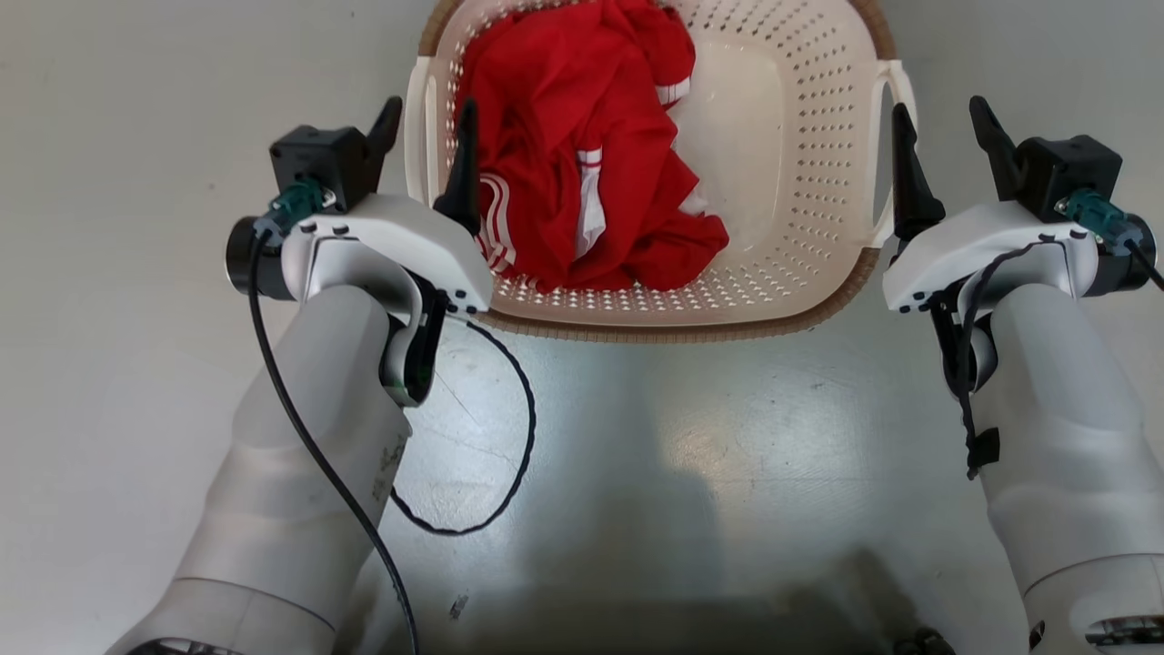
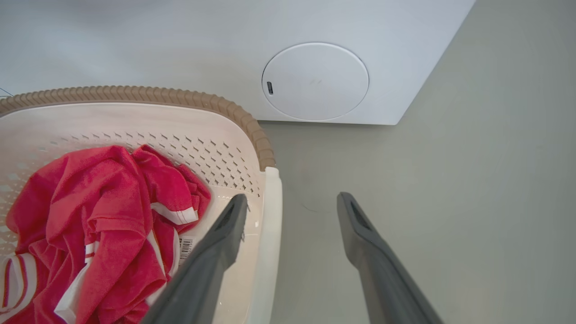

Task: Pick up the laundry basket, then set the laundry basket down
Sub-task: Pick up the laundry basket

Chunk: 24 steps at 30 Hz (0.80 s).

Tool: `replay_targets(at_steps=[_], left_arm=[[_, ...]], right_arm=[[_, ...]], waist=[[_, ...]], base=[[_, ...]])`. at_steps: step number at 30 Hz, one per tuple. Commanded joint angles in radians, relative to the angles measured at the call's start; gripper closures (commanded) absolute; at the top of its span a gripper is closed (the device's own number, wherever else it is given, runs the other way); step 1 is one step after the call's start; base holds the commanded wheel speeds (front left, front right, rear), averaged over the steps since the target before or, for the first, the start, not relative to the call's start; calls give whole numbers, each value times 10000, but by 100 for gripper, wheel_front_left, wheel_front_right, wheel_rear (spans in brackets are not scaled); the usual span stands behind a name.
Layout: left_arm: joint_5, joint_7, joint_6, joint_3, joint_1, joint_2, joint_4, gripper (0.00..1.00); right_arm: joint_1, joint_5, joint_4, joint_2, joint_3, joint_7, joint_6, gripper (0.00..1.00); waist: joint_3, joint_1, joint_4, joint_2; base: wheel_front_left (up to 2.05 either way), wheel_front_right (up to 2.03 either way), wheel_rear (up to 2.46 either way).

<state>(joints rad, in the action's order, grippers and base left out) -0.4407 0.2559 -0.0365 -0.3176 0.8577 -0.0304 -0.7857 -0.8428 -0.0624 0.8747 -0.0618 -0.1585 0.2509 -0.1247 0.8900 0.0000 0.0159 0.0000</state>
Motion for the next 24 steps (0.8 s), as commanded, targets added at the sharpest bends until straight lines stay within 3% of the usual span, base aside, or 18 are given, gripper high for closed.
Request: replay_targets(at_steps=[1, 24], left_arm=[[-14, 59, -116, 236, 8, -198, 109, 0], [-377, 59, -237, -578, 709, -198, -986, 0]], right_arm=[[143, -67, -104, 116, 159, 109, -60, 0], [-530, -198, 630, 116, 411, 109, -60, 0]], waist=[[87, 0, 23, 0], [920, 0, 243, 0]], base=[[0, 0, 0], [0, 0, 0]])
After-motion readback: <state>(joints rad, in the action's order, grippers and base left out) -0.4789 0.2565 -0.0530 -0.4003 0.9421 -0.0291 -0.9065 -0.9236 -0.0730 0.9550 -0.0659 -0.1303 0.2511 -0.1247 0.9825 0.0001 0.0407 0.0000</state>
